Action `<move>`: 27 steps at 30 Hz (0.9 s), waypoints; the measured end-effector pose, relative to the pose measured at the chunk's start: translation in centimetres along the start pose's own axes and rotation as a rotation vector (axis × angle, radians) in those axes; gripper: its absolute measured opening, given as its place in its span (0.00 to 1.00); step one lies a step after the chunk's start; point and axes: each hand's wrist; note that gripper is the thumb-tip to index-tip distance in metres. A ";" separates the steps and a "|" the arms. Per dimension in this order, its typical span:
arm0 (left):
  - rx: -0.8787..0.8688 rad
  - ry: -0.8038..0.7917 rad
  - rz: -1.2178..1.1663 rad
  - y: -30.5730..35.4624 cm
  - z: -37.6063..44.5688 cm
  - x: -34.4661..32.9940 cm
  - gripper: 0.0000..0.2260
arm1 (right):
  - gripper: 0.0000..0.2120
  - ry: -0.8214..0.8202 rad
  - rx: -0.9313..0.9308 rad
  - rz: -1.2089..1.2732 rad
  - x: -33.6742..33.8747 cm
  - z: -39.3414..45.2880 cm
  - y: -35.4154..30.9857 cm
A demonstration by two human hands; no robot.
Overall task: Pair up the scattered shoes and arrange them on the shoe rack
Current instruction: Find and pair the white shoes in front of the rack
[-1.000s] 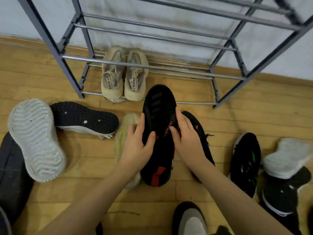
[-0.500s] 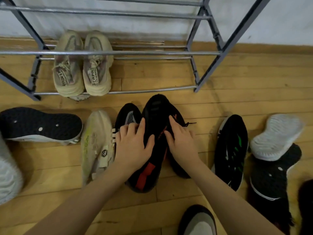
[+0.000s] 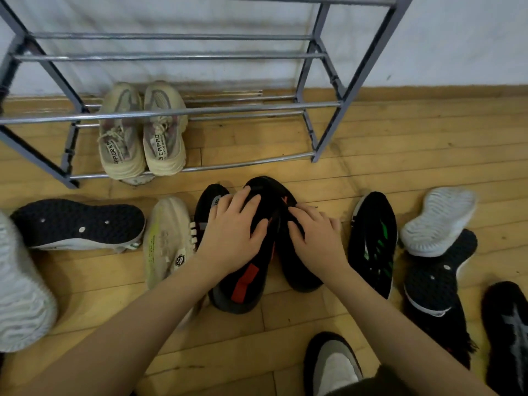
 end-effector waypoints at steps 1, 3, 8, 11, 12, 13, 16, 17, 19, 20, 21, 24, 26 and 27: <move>-0.025 0.010 0.010 0.6 0.3 0.7 0.23 | 0.17 0.016 0.007 -0.012 0.7 -0.2 0.2; -0.069 0.031 0.021 2.0 1.0 2.0 0.22 | 0.17 0.062 0.003 -0.009 2.1 -0.5 0.9; -0.205 0.063 0.024 7.0 4.0 3.0 0.20 | 0.18 0.187 -0.176 0.058 5.2 -0.9 4.7; -0.299 -0.002 0.046 11.1 6.5 1.5 0.21 | 0.18 0.334 -0.279 0.141 6.7 -1.6 8.8; -0.342 -0.019 0.049 12.6 7.2 0.7 0.21 | 0.18 0.375 -0.322 0.150 7.1 -2.0 10.3; -0.380 -0.032 0.050 14.0 7.9 -0.2 0.21 | 0.18 0.409 -0.374 0.147 7.5 -2.5 11.8; -0.464 -0.085 0.067 17.9 9.3 -3.3 0.23 | 0.20 0.476 -0.533 0.087 8.3 -3.9 15.8; -0.490 -0.113 0.077 19.0 9.6 -4.3 0.24 | 0.21 0.487 -0.569 0.066 8.4 -4.4 17.0; -0.540 -0.148 0.097 21.1 10.1 -6.2 0.25 | 0.23 0.492 -0.629 0.052 8.5 -5.3 18.9; -0.570 -0.143 0.113 22.0 10.4 -7.1 0.26 | 0.24 0.492 -0.655 0.060 8.6 -5.6 19.7; -0.604 -0.127 0.135 22.9 10.6 -7.8 0.26 | 0.24 0.492 -0.678 0.072 8.7 -5.8 20.3; -0.707 -0.098 0.208 24.9 11.1 -10.0 0.28 | 0.25 0.475 -0.678 0.088 9.0 -6.1 21.5; -0.764 -0.100 0.238 26.1 11.5 -11.1 0.30 | 0.24 0.456 -0.643 0.120 9.4 -6.3 22.2; -0.774 -0.109 0.248 26.5 11.8 -11.5 0.31 | 0.23 0.448 -0.627 0.144 9.7 -6.4 22.6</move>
Point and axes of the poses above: each hand's wrist, its own z-axis towards the middle knuckle, its own x-axis out of the back of the hand, y = z × x, and after that the axes turned 15 degrees about z, right-handed
